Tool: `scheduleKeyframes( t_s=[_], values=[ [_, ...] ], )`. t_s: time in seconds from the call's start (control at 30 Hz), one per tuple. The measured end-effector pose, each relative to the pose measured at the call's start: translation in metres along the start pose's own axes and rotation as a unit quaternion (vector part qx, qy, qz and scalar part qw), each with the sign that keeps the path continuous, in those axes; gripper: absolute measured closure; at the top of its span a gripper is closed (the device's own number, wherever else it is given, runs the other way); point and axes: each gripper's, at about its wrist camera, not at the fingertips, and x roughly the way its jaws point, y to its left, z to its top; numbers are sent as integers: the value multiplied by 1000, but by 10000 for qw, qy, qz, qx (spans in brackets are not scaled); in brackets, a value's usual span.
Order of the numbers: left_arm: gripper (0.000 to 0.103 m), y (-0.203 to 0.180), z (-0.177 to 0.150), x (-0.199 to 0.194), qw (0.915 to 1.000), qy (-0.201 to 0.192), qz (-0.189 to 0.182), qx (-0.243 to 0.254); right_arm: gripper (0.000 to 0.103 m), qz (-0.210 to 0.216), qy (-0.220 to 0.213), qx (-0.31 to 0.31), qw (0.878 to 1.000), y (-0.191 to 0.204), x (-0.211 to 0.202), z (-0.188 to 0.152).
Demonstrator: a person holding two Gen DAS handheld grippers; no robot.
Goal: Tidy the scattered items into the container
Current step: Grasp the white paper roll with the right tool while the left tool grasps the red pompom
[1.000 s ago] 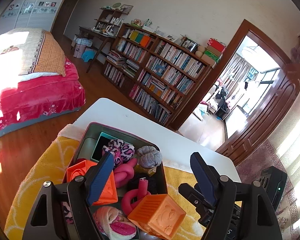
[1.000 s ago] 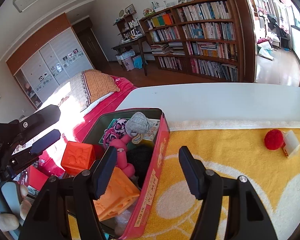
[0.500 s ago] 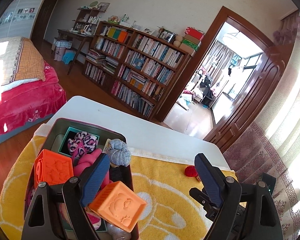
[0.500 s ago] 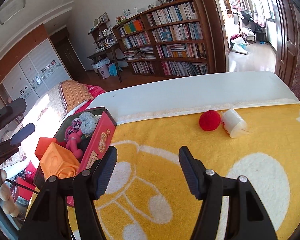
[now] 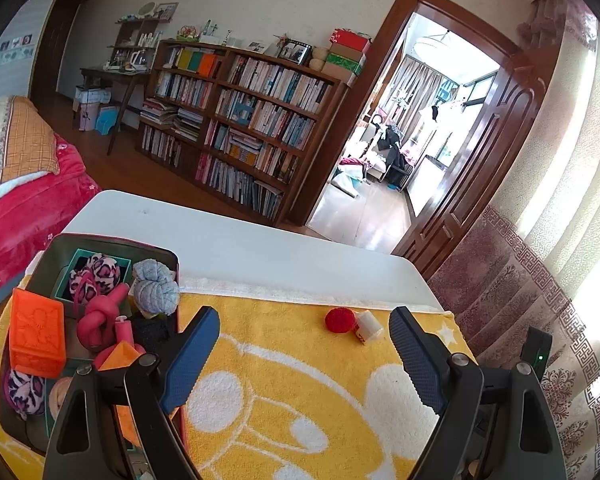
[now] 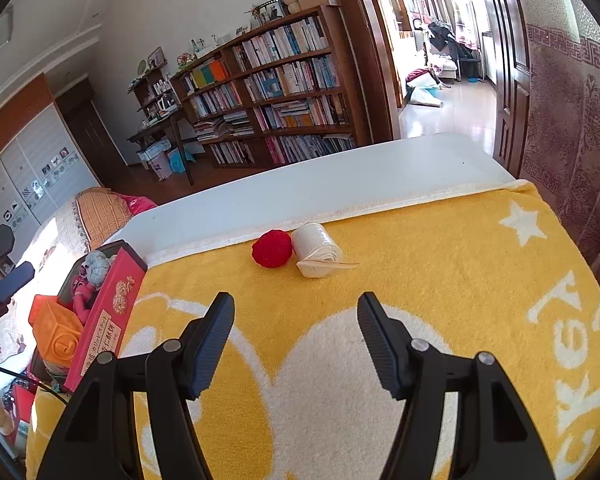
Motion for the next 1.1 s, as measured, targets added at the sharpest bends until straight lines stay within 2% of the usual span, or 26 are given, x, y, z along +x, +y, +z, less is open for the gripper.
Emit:
scheduleKeyframes(
  t_s=[0.33, 0.53, 0.77, 1.03, 1.1],
  values=[
    [15, -29, -12, 42, 9989, 293, 240, 287, 35, -276, -36, -336, 9990, -9, 14, 9],
    [15, -39, -19, 63, 9977, 460, 277, 422, 35, -183, 91, -517, 9985, -6, 33, 14],
    [15, -31, -19, 78, 9969, 574, 358, 400, 35, -153, 290, -717, 9969, 6, 62, 19],
    [15, -20, -17, 88, 9965, 642, 423, 339, 35, -388, 532, -719, 9952, 4, 98, 26],
    [15, -19, -18, 93, 9961, 676, 447, 336, 41, -345, 638, -665, 9951, 1, 104, 29]
  ],
)
